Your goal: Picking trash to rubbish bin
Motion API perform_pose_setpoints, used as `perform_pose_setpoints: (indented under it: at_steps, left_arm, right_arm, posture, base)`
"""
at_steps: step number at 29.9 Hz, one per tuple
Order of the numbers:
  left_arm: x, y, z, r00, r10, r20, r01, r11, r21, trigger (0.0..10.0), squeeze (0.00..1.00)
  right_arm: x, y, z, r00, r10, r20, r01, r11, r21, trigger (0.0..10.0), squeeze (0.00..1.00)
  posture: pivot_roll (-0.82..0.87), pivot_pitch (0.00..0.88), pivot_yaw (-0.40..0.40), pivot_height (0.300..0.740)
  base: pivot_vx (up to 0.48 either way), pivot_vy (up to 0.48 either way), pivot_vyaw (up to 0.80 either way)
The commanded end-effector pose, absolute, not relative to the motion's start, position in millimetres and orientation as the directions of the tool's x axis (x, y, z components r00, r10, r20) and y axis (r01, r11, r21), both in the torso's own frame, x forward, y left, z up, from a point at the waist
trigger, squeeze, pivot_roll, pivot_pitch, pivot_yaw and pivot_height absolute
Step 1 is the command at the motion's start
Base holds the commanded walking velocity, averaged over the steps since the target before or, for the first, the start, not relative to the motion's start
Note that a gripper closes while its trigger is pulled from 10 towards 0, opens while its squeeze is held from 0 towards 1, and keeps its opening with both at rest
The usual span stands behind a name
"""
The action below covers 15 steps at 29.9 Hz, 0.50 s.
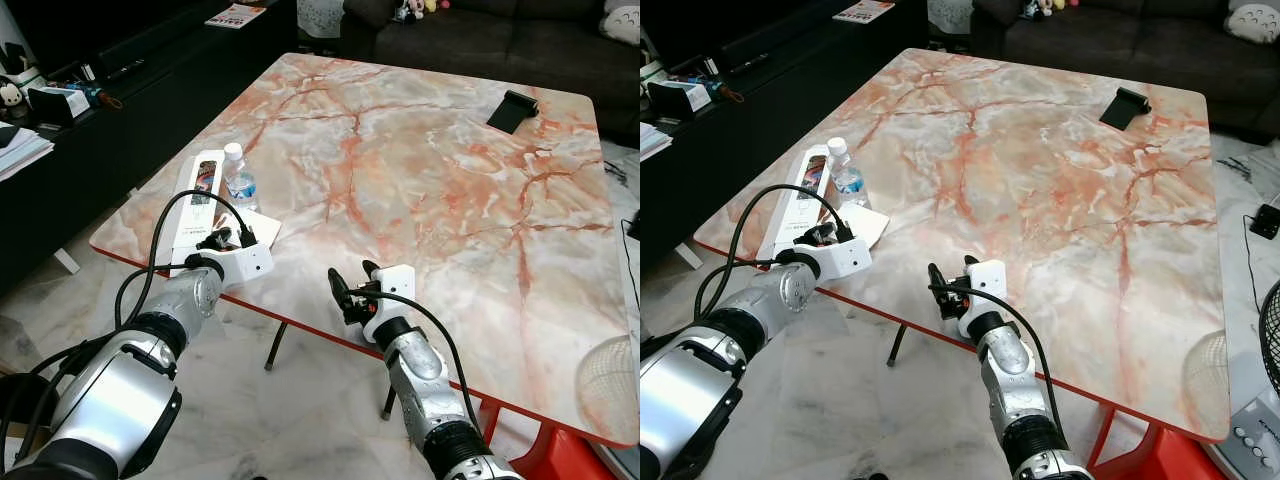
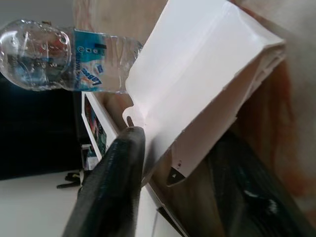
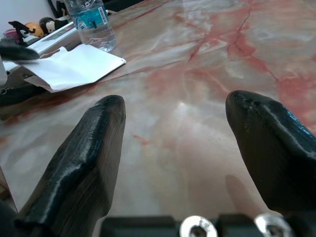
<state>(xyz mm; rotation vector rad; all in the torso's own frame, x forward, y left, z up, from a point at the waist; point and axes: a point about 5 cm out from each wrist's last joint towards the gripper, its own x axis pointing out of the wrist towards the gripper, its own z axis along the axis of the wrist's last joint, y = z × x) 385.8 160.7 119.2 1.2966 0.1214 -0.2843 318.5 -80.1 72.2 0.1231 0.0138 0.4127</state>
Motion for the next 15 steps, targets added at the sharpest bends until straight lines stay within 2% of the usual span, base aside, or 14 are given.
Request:
perform_pose_setpoints:
  at_steps: [1, 15]
  left_arm:
    - [382, 162, 111, 0.952, -0.143, -0.271, 0.3, 0.246, 0.922, 0.0, 0.0]
    - [374, 159, 99, 0.942, -0.169, -0.29, 0.326, 0.247, 0.913, 0.0, 0.0]
  right_arm:
    - [318, -77, 73, 0.914, 0.407, 0.013, -0.405, 0.907, 0.119, 10.0, 0.0]
    - [320, -76, 74, 0.919, 0.395, 0.008, -0.393, 0.911, 0.122, 10.0, 0.0]
  posture:
    - [-0.09, 0.12, 0.025, 0.74]
    - [-0.08, 0.107, 0.033, 0.74]
  base:
    - [0.0, 0.0, 0.0]
    - [0.0, 0.0, 0.0]
